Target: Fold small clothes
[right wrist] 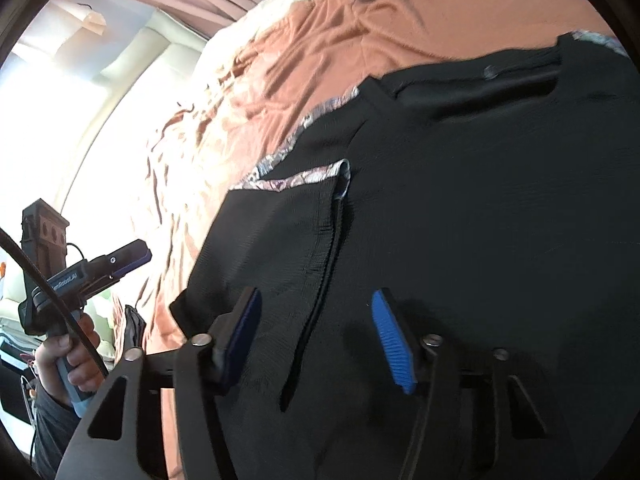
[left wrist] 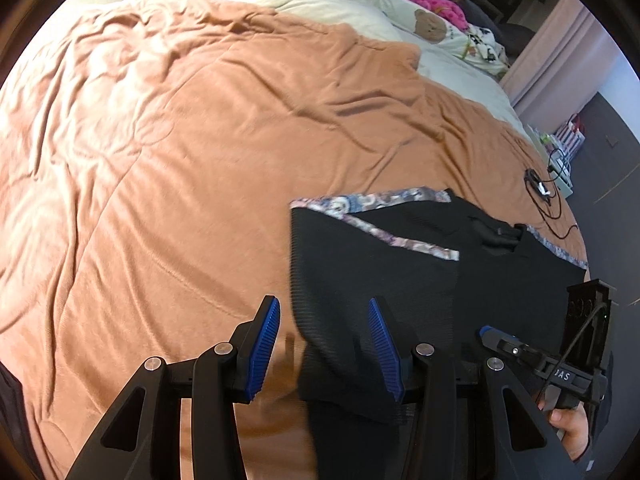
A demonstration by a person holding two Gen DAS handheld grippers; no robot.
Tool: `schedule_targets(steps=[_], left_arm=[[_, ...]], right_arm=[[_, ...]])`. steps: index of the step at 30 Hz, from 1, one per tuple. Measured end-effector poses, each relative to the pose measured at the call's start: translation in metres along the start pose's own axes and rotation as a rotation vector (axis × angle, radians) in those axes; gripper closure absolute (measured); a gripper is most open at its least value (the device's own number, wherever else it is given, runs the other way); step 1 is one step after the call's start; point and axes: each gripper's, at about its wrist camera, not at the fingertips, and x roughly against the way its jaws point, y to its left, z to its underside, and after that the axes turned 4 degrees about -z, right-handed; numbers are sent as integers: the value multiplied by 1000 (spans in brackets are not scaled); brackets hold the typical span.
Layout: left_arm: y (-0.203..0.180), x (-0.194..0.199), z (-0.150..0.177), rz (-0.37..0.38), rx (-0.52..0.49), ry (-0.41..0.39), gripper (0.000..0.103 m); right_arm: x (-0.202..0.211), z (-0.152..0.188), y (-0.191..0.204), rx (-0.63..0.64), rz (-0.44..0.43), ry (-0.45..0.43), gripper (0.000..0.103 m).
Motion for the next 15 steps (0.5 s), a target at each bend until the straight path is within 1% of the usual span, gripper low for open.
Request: schedule_targets(steps=[2, 5, 7, 9, 10, 11, 13, 15], left_arm=[[7, -5, 2, 4, 13, 5, 55], [17, -13, 7, 7, 29, 14, 55], [22, -16, 10, 10, 37, 21, 55], [25, -19, 13, 7, 38, 30, 55], [26, -19, 14, 0, 31, 29, 55], [28, -18, 15, -4, 29, 29, 55], [31, -15, 16, -3, 33, 26, 55], [32, -14, 16, -5, 34, 23, 55]], right_arm=[[-14, -3, -1, -7, -6, 23, 60], [-30, -6, -1, -16, 10, 47, 60], [-37, -9, 0, -10, 21, 42, 62], [-42, -14, 2, -7, 26, 34, 69], [-47, -17, 2, -8, 17, 41, 82], [-54, -20, 2, -12, 1, 58, 97], [-63, -22, 1, -20, -2, 81, 100], [-60, -26, 2, 5, 19, 57, 101]])
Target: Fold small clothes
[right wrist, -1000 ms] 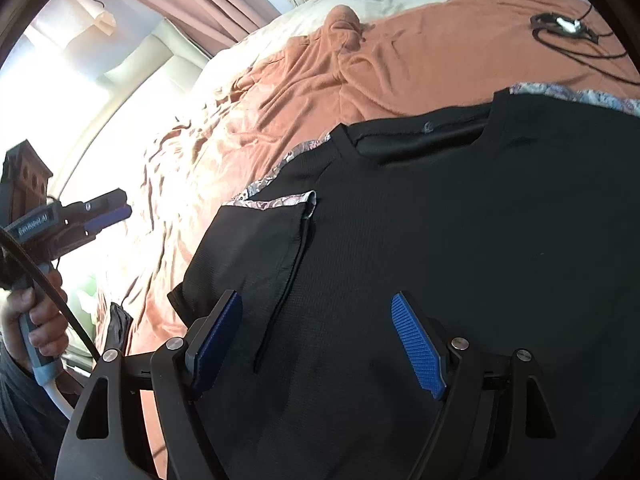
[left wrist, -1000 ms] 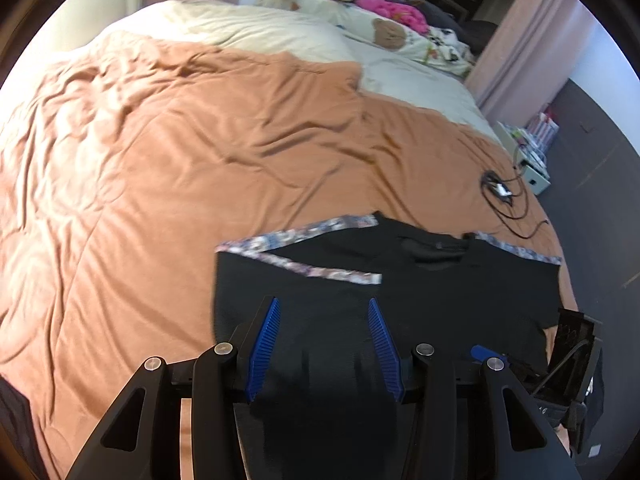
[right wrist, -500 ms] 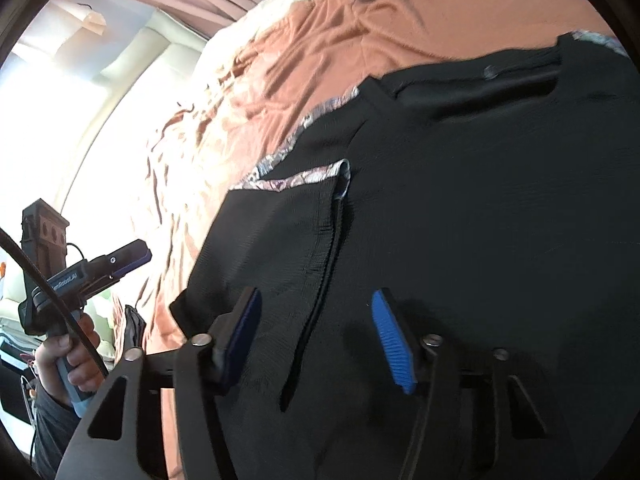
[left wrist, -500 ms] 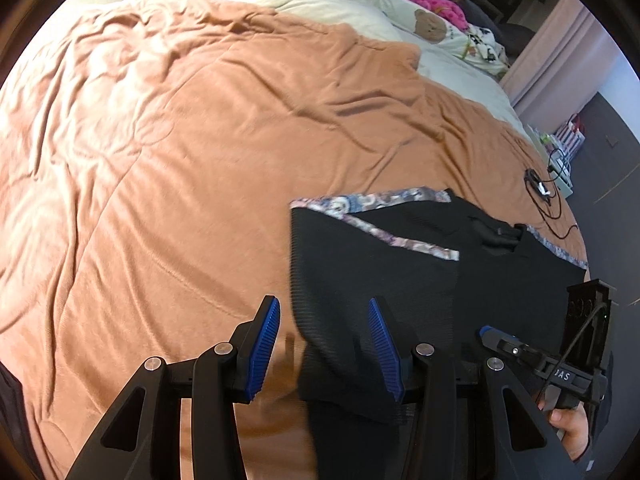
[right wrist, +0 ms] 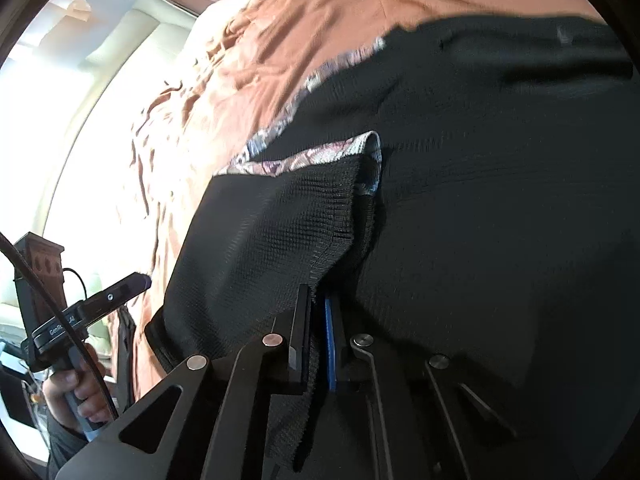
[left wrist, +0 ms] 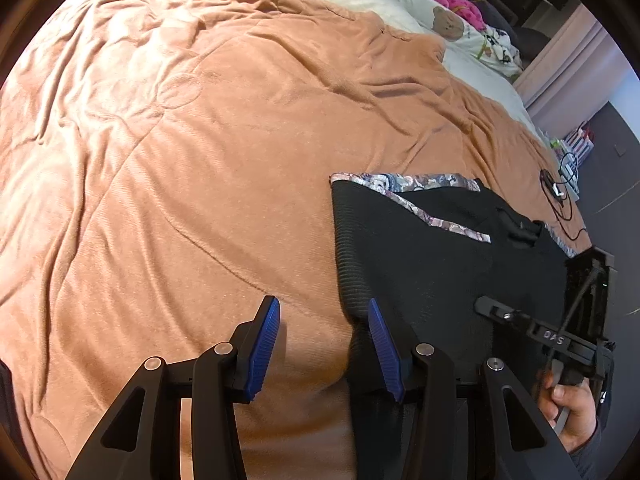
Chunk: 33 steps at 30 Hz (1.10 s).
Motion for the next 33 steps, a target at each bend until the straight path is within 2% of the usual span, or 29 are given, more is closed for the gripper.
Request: schedule_targets(steps=[7, 14, 20, 24, 32, 33], left_arm=[[-9, -5, 6, 8, -10, 9, 55], [-30, -20, 10, 9, -45, 31, 55], [-41, -32, 13, 15, -69, 47, 55], [-42, -39, 11, 23, -63, 48, 55], [-39, -66, -10, 68, 12, 68, 55], [-38, -69, -12, 80, 29, 73, 58]], right_arm=[[27, 9, 16, 65, 33, -64, 101], [55, 12, 12, 77, 97, -116, 101], [58, 13, 12, 74, 131, -128, 101], [58, 13, 14, 75, 155, -149, 101], [58, 18, 13, 102, 156, -118, 101], [57, 16, 12, 100, 153, -114, 101]])
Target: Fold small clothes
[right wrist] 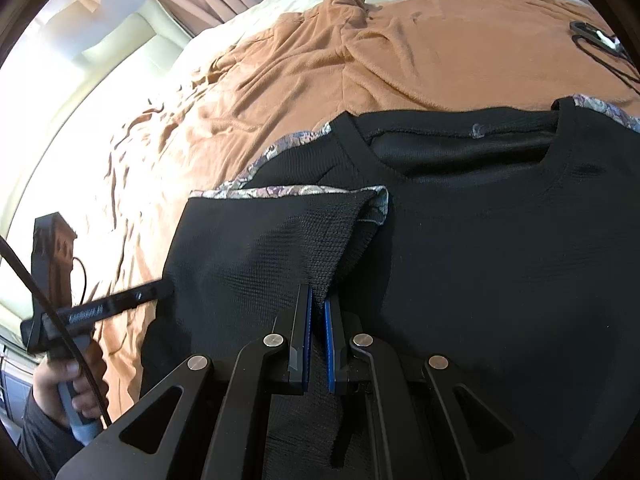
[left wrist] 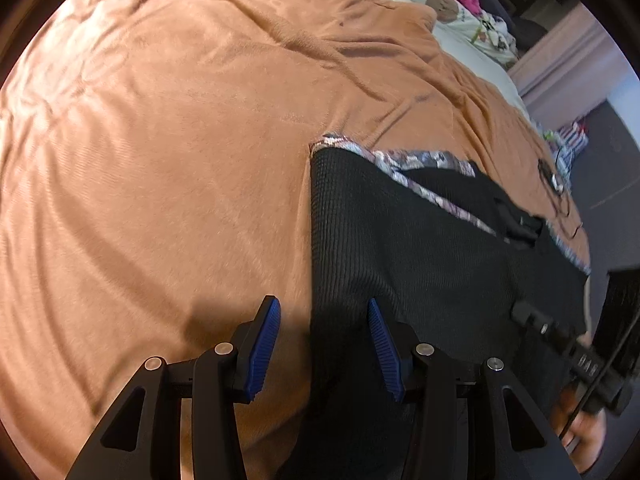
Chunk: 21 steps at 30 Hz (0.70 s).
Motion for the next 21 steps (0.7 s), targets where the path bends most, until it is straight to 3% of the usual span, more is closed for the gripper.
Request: schedule_targets(steps=[2, 4, 6, 12, 14, 18, 21], left_arm=[[3, -5, -6, 15, 30, -2, 67], [5, -9, -12, 29, 46, -5, 87], [4, -11, -17, 28, 43, -8, 99], [-9, -5, -29, -48, 5, -89, 99], [-13, -7, -28, -76, -6, -66, 98], [-8, -8, -18, -42, 5, -2, 80], [-4, -3, -4, -58, -1, 4, 78]], right_arm=[[-1, -1, -1, 1, -1, 5, 101], [-2, -1, -2, 5, -5, 9, 101], [-1, -1, -3, 5, -13, 19, 101], [1, 2, -6, 1, -37, 45, 101], [1, 1, -6, -1, -35, 38, 101], [1, -2, -11, -17, -24, 20, 101], [0, 0, -13, -25, -15, 23, 101]])
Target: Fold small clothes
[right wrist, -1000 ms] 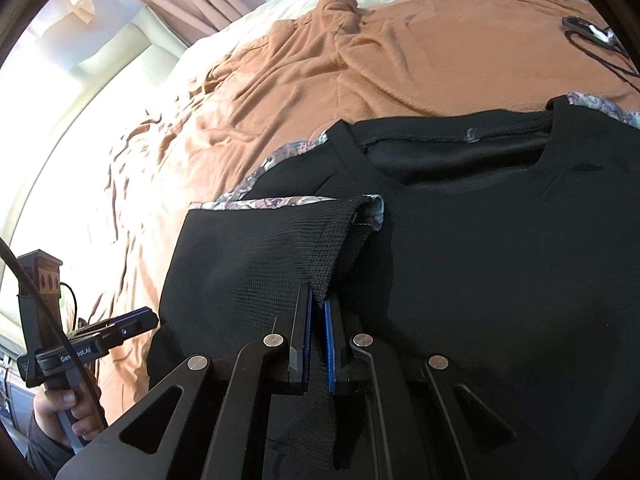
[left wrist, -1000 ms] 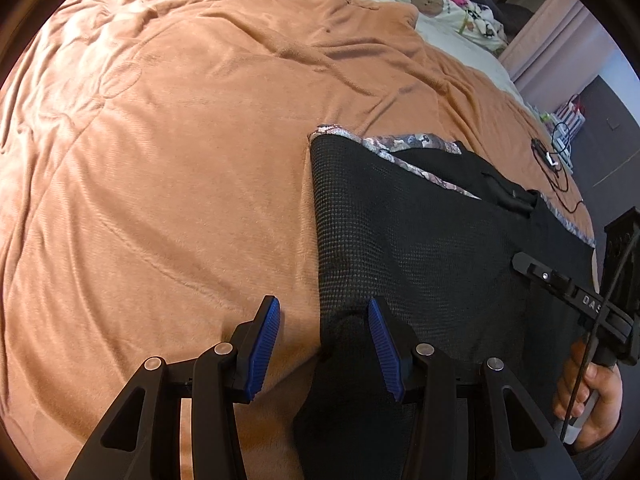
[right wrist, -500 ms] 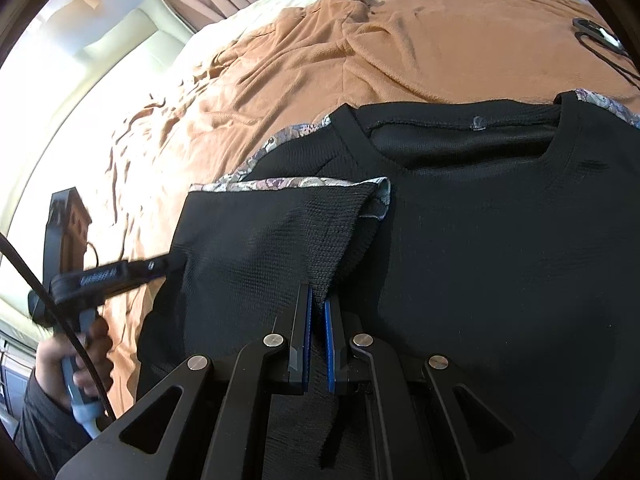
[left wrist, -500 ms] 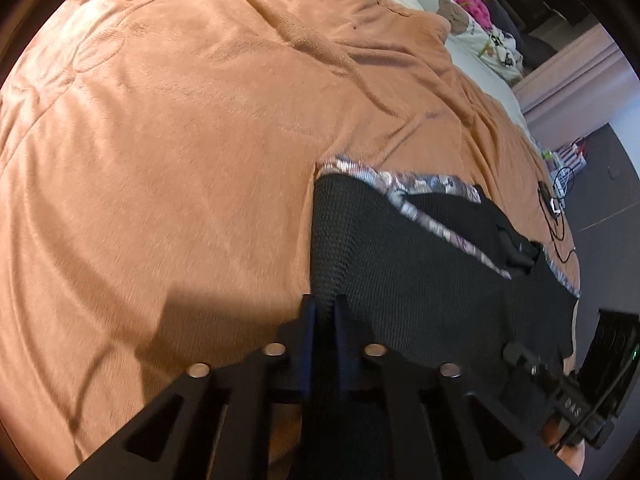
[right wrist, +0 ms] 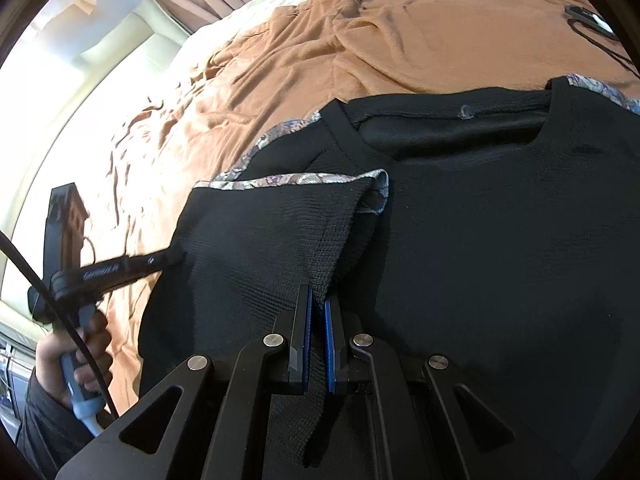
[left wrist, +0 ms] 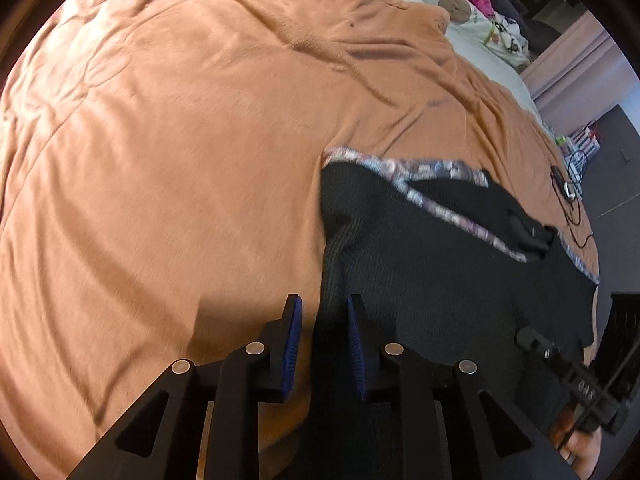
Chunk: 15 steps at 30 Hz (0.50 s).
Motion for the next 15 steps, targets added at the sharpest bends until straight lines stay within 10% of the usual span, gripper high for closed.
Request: schedule_targets(steps=[12, 15], left_arm=[[5, 25, 47, -25, -25, 32, 68], [4, 26, 58, -88, -50, 45, 61]], right_arm=[[-3, 5, -1, -40, 35, 58, 99], [5, 7, -5, -65, 42, 78, 82]])
